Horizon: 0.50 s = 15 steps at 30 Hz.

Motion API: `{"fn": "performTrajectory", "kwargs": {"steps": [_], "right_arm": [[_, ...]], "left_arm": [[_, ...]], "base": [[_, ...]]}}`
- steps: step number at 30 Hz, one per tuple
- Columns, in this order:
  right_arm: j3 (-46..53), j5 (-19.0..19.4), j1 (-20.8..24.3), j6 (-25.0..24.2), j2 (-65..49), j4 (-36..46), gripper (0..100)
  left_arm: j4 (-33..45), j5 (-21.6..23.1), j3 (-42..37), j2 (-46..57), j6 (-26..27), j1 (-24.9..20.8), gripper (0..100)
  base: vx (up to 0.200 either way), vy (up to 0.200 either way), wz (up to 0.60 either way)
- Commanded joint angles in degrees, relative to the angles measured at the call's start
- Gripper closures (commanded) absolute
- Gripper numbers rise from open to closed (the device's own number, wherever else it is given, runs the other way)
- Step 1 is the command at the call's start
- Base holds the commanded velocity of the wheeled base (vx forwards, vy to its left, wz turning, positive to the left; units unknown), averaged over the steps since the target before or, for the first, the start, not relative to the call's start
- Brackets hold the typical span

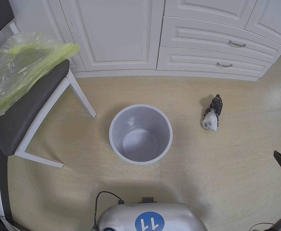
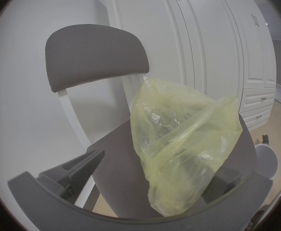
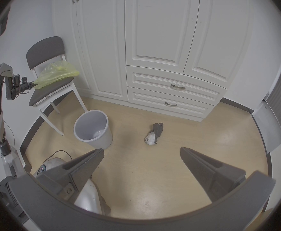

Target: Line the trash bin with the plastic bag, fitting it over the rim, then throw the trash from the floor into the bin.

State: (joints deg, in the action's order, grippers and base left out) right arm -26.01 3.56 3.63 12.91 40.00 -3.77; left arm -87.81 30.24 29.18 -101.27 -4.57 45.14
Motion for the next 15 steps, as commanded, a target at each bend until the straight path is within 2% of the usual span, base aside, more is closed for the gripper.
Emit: {"fn": "performTrajectory", "kwargs": {"steps": [1,8,15], "right_arm": [[0.0,0.0,0.1,0.0,0.0,0.0,0],[0.4,0.0,0.4,0.1,-0.1,0.0,0],[0.6,-0.2,3.8,-0.2,-0.1,-0.2,0]], "left_arm": [[-0.1,0.0,-0.1,0.3,0.0,-0.1,100],[-0.1,0.0,-0.4,0.3,0.3,-0.8,100],[-0.2,0.0,-2.0,1.9,0.3,-1.7,100]], "base": [[0.000,0.000,0.00],[0.000,0.000,0.00],[0.000,0.000,0.00]]}}
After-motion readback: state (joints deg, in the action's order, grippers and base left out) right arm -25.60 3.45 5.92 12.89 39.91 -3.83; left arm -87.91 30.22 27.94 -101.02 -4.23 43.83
